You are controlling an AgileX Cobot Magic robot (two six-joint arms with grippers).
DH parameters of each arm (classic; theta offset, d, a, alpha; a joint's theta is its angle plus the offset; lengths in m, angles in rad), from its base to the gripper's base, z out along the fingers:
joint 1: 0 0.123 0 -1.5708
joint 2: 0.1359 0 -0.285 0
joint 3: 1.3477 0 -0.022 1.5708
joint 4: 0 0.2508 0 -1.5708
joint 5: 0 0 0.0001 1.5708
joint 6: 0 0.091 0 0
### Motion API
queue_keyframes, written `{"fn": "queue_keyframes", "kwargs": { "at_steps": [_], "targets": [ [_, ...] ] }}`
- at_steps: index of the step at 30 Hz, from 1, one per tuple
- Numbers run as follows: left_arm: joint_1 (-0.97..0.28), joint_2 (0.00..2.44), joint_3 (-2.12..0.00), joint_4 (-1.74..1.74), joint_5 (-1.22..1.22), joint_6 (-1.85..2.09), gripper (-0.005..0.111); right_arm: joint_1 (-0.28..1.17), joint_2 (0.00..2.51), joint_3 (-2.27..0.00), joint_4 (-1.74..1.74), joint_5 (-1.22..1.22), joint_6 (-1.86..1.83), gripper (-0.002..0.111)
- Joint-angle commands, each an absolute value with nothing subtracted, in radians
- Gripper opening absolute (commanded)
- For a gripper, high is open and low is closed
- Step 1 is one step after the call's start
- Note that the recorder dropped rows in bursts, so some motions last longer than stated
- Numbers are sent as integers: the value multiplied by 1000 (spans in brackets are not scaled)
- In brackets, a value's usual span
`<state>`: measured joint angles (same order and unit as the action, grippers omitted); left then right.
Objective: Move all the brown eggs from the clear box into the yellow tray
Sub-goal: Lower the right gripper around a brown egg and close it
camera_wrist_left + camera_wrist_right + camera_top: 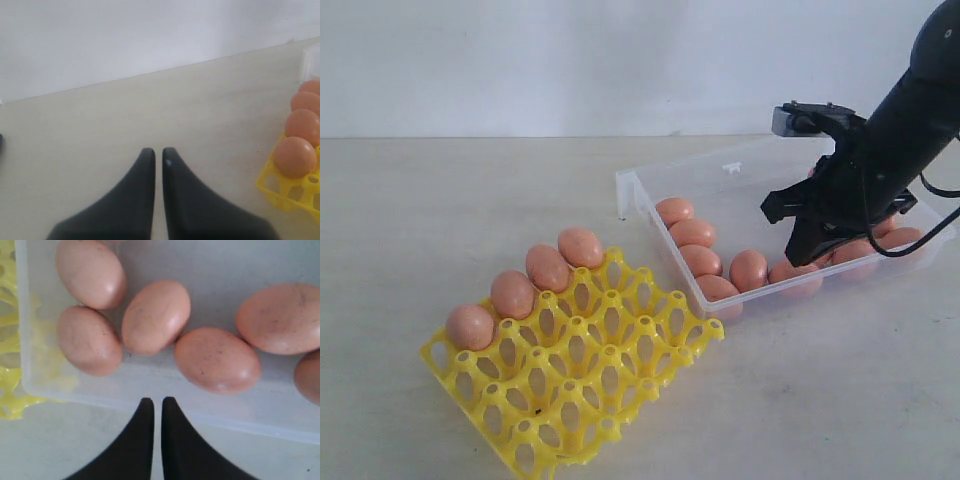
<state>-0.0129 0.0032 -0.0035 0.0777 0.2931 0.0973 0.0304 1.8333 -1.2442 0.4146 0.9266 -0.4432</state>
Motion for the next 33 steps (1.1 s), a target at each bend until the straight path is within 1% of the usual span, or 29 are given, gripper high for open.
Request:
{"fn": "queue_keyframes", "kwargs": {
  "at_steps": [1, 2, 4, 9, 10, 11, 16, 27, 33],
  "targets": [
    [-21, 0, 0, 76, 293, 94, 4, 32, 1826, -1249, 420, 883, -455, 0],
    [-21, 0, 0, 76, 293, 94, 4, 32, 1826, -1249, 428, 873, -455, 2],
    [-21, 0, 0, 76, 293, 94, 4, 32, 1826, -1249, 445, 849, -455, 14],
    [-21, 0, 0, 76, 293, 94, 4, 32, 1826, -1249, 464, 731, -439, 62],
    [-21, 0, 0, 76, 293, 94, 4, 32, 1826, -1249, 467, 708, -416, 67],
    [-21, 0, 0, 76, 293, 94, 4, 32, 1826, -1249, 475, 688, -381, 69],
    [-21, 0, 0, 76, 293, 94, 4, 32, 1856, -1249, 572, 656, -349, 64],
    [-21, 0, 0, 76, 293, 94, 4, 35, 1979, -1249, 626, 689, -349, 64],
    [-21, 0, 0, 76, 293, 94, 4, 66, 2042, -1249, 627, 678, -371, 64]
  ]
}}
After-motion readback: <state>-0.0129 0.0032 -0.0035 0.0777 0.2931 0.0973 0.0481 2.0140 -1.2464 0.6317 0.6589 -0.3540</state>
